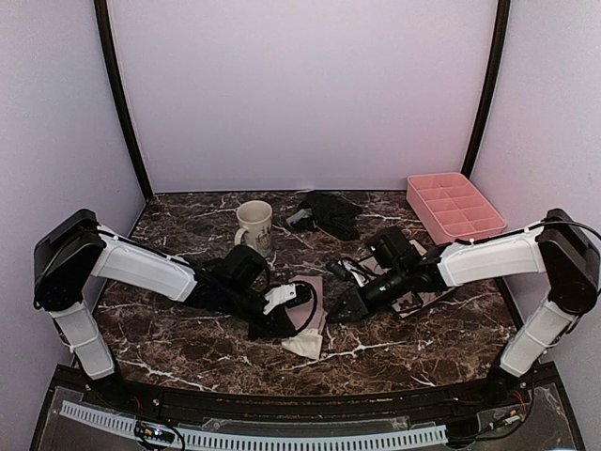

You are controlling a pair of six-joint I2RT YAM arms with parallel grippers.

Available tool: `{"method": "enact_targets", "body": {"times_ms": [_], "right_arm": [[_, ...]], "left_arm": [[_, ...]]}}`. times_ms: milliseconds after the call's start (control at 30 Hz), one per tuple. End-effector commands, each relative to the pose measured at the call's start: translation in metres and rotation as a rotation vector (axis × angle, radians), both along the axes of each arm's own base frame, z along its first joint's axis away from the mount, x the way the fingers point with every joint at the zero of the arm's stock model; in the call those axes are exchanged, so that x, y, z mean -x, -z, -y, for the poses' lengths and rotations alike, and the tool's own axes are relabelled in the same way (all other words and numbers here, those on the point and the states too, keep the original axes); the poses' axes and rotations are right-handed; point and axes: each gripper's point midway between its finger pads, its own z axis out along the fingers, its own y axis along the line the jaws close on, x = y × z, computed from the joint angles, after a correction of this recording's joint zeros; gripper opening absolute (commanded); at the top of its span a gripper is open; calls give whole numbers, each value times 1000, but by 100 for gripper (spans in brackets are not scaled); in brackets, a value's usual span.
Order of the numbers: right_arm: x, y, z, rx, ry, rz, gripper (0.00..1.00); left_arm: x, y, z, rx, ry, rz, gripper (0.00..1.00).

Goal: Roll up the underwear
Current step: Roll the underwear at the center of the board.

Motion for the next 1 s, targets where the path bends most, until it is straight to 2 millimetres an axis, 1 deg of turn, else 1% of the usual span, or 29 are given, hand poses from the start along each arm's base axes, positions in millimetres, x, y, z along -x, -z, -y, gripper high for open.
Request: {"method": "enact_targets", "body": {"times_ms": [0, 100, 167, 267, 300, 467, 733, 800, 900, 967], "right_arm": [[-3, -16, 1, -39, 13, 30, 25], [-1, -18, -1, -60, 13, 19, 25], [-1, -20, -4, -78, 14, 11, 24], [0, -19, -10, -101, 17, -8, 24], [1, -12, -13, -96, 16, -27, 23], [1, -2, -24, -104, 7, -50, 21], [-7, 15, -42, -113, 3, -89, 19], [-5, 24, -42, -101, 3, -104, 19], [-3, 43, -40, -64, -4, -126, 19], [-3, 53, -42, -32, -24, -120, 19]], "left_arm": [[-18, -5, 4, 26, -88, -55, 0], [-24, 1, 1, 18, -122, -79, 0], [-24, 7, -1, 6, -125, -90, 0], [-24, 11, 0, 0, -131, -107, 1], [-24, 12, 0, -3, -134, -113, 2], [-22, 22, -5, -21, -145, -128, 4], [-22, 28, -5, -26, -152, -152, 6], [-23, 29, -6, -29, -162, -156, 6], [-27, 26, -7, -16, -183, -151, 6], [-30, 21, -7, 5, -201, -138, 10]]}}
